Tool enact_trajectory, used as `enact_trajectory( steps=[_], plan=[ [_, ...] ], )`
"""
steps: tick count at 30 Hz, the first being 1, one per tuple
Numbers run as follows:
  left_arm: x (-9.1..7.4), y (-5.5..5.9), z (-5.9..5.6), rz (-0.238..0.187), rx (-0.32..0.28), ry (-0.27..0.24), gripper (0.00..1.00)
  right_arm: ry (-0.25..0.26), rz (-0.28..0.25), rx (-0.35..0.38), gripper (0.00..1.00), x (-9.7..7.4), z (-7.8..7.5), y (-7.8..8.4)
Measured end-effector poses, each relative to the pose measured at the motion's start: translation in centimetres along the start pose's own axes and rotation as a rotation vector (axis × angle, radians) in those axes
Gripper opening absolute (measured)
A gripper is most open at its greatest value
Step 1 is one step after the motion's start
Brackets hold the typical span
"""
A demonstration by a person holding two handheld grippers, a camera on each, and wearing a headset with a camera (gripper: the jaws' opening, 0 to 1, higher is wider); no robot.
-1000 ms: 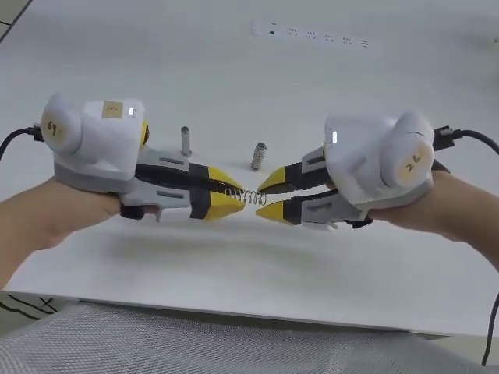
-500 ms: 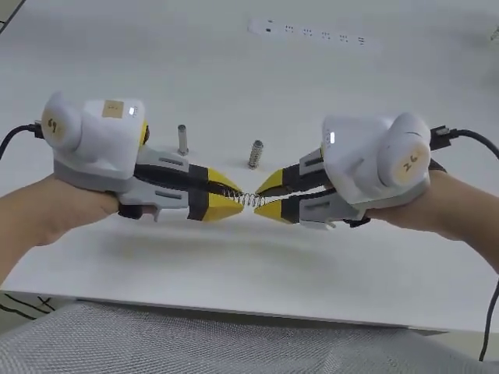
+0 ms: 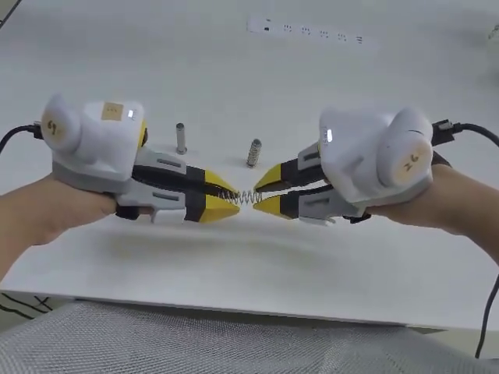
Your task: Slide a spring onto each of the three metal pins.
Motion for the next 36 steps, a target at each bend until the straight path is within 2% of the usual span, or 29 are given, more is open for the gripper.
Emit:
enact_trajectory(
  steps=[8, 14, 20, 36],
  plan=[
    [0.1, 0.4, 0.2, 0.016, 0.005, -0.016, 0.07, -0.005, -0.007, -0.045, 0.12, -0.2, -0.2, -1.4],
    [0.2, 0.8, 0.0, 0.034, 0.022, -0.021, 0.07, -0.009, -0.048, -0.049, 0.12, 0.1, -0.3, -3.0],
    [0.4, 0.8, -0.3, 0.034, 0.025, -0.013, 0.07, -0.007, -0.09, -0.047, 0.12, 0.5, -0.4, -4.2],
    [0.6, 0.6, -0.2, 0.035, 0.044, -0.016, 0.07, 0.04, -0.134, -0.032, 0.12, 0.7, -0.4, -4.5]
  ],
)
Point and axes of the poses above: the centre of the closed fingertips' face, and the gripper's own axes: x roughly forward along the fingers, z roughly to its left, y roughly out of its underside, the point moved 3 cm from there along -x, roughly backward along the fingers, and after that the axes turned 3 degrees about -y, right-handed, at the moved point
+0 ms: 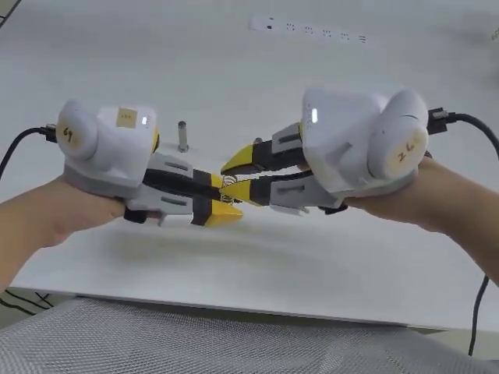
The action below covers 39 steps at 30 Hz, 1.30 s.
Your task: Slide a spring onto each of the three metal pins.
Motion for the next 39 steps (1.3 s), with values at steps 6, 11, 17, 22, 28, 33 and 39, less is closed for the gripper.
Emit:
enact_trajectory(
  steps=[6, 11, 17, 22, 28, 33, 39],
  plan=[
    [-0.02, 0.21, -0.11, 0.016, 0.022, -0.001, 0.07, 0.005, -0.006, 0.015, 0.12, -0.02, 0.15, 0.27],
    [-0.1, 0.28, -0.19, 0.019, 0.024, -0.001, 0.07, 0.003, -0.009, 0.001, 0.12, 0.09, 0.39, 0.17],
    [-0.26, 0.3, -0.28, 0.018, 0.005, -0.006, 0.08, 0.01, 0.008, -0.054, 0.12, 0.11, 0.72, 0.02],
    [-0.24, 0.33, -0.38, 0.017, -0.011, -0.005, 0.08, 0.011, 0.014, -0.064, 0.12, 0.12, 0.76, -0.01],
    [-0.24, 0.12, -0.42, 0.012, -0.016, -0.006, 0.08, 0.011, 0.018, -0.066, 0.12, 0.02, 0.64, -0.17],
    [-0.32, -0.02, -0.37, 0.008, -0.026, -0.01, 0.09, 0.012, 0.016, -0.065, 0.12, -0.05, 0.51, -0.28],
    [-0.24, -0.05, -0.36, 0.012, -0.037, -0.011, 0.09, 0.007, 0.022, -0.077, 0.12, -0.09, 0.5, -0.39]
  ],
)
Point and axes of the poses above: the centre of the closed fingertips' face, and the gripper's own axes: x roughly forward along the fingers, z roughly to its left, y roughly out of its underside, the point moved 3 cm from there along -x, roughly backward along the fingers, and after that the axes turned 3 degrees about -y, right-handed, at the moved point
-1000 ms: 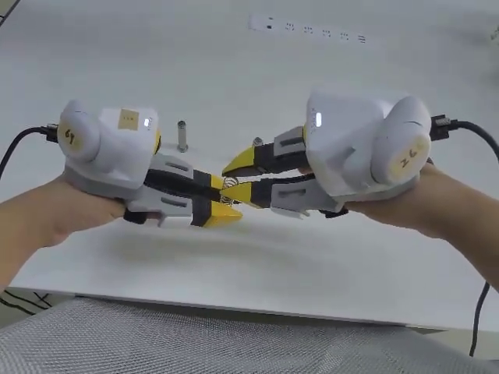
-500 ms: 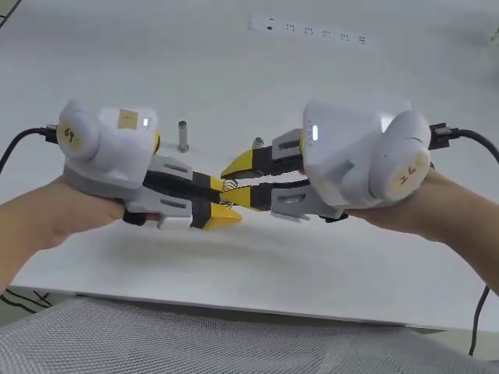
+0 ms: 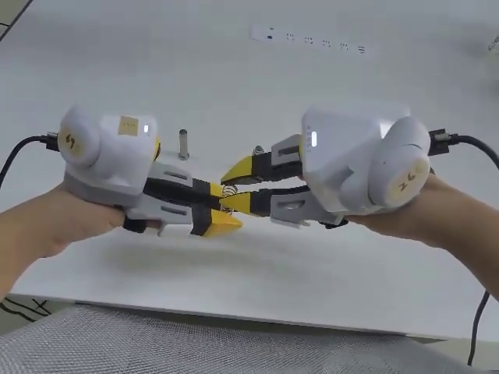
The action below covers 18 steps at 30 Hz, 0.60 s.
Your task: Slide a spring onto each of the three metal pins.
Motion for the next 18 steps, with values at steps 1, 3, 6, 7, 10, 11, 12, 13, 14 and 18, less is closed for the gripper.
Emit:
enact_trajectory(
  steps=[1, 3, 6, 7, 10, 11, 12, 13, 14, 18],
  plan=[
    [0.0, 0.01, 0.0, 0.001, -0.004, 0.0, 0.09, 0.0, 0.001, -0.001, 0.12, 0.0, 0.0, -0.01],
    [0.03, 0.02, 0.02, 0.004, -0.007, -0.003, 0.09, 0.001, 0.002, -0.006, 0.12, -0.03, -0.02, -0.04],
    [0.05, 0.0, 0.07, 0.005, -0.011, -0.008, 0.11, 0.0, 0.0, -0.009, 0.12, -0.07, -0.06, -0.19],
    [0.05, -0.01, 0.07, 0.005, -0.011, -0.009, 0.12, -0.001, 0.0, -0.011, 0.12, -0.06, -0.07, -0.22],
    [0.04, -0.01, 0.17, 0.007, -0.016, -0.017, 0.16, -0.005, 0.003, -0.018, 0.12, 0.02, -0.03, -0.33],
    [0.03, -0.04, 0.18, 0.006, -0.019, -0.019, 0.16, -0.005, 0.003, -0.02, 0.12, 0.05, -0.02, -0.37],
    [0.02, -0.05, 0.19, 0.006, -0.021, -0.02, 0.17, -0.006, 0.005, -0.023, 0.12, 0.09, -0.01, -0.37],
    [0.02, -0.05, 0.2, 0.006, -0.024, -0.021, 0.18, -0.007, 0.008, -0.027, 0.12, 0.13, 0.0, -0.37],
    [0.01, -0.06, 0.23, 0.006, -0.025, -0.023, 0.19, -0.008, 0.009, -0.029, 0.12, 0.14, 0.0, -0.37],
    [-0.04, -0.09, 0.27, 0.004, -0.03, -0.03, 0.23, -0.01, 0.015, -0.039, 0.12, 0.21, 0.02, -0.36]
  ],
)
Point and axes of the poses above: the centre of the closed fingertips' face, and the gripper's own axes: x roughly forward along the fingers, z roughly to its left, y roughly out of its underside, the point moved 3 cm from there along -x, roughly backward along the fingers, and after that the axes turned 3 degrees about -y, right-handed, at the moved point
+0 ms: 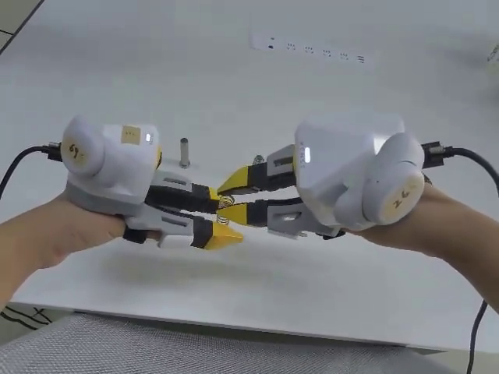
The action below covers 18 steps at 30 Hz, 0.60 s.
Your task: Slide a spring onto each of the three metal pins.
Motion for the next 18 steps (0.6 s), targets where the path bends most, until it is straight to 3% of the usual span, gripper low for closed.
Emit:
enact_trajectory(
  steps=[18],
  plan=[
    [-1.3, 0.8, 1.1, -0.004, -0.019, -0.073, 0.41, 0.007, 0.016, -0.021, 0.12, 0.1, -0.3, 0.2]
  ],
)
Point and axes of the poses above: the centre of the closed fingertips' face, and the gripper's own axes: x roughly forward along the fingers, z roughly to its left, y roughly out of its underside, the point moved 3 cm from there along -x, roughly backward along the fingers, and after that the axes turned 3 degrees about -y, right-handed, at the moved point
